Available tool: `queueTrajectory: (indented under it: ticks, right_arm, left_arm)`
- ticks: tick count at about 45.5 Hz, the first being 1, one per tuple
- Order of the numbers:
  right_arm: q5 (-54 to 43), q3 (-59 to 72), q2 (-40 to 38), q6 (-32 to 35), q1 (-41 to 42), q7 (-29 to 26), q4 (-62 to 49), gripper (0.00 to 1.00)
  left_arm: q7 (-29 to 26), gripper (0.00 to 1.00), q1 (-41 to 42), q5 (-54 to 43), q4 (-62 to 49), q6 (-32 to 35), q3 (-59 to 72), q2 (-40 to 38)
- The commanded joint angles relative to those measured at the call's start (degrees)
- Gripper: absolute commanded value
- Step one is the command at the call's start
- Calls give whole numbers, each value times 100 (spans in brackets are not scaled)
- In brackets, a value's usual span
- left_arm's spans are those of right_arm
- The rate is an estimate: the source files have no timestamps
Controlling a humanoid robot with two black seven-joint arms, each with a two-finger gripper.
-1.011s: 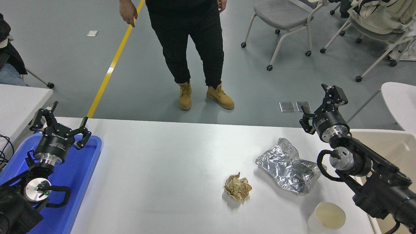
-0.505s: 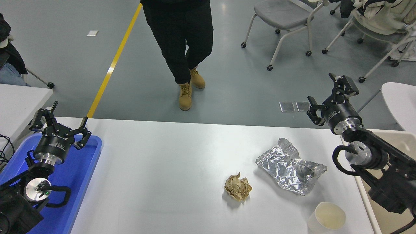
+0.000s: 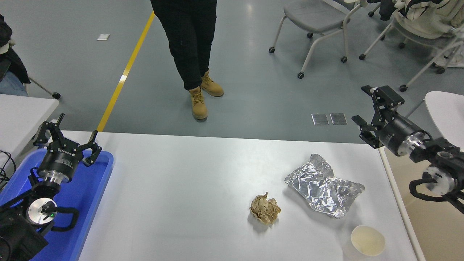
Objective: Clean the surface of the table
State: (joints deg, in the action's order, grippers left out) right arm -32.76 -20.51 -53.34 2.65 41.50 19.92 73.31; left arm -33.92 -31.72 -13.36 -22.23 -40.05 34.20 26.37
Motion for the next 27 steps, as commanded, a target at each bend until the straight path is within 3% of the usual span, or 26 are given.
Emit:
queueTrajectory:
  ticks: [1,15,27]
  right_arm:
    - [-1556,556,-1117,236,34,-217,1027,100]
    - [-2945,2191,-1890,253,588,-314,1537,100]
    - [-4255,2674,-2269,570,623,-393,1529,100]
  left_arm:
    - [-1,100,0,0,-1,6,-1,0]
    - [-1,100,0,0,-1,-2,-1,0]
    - [-1,100,0,0,-1,-2,-1,0]
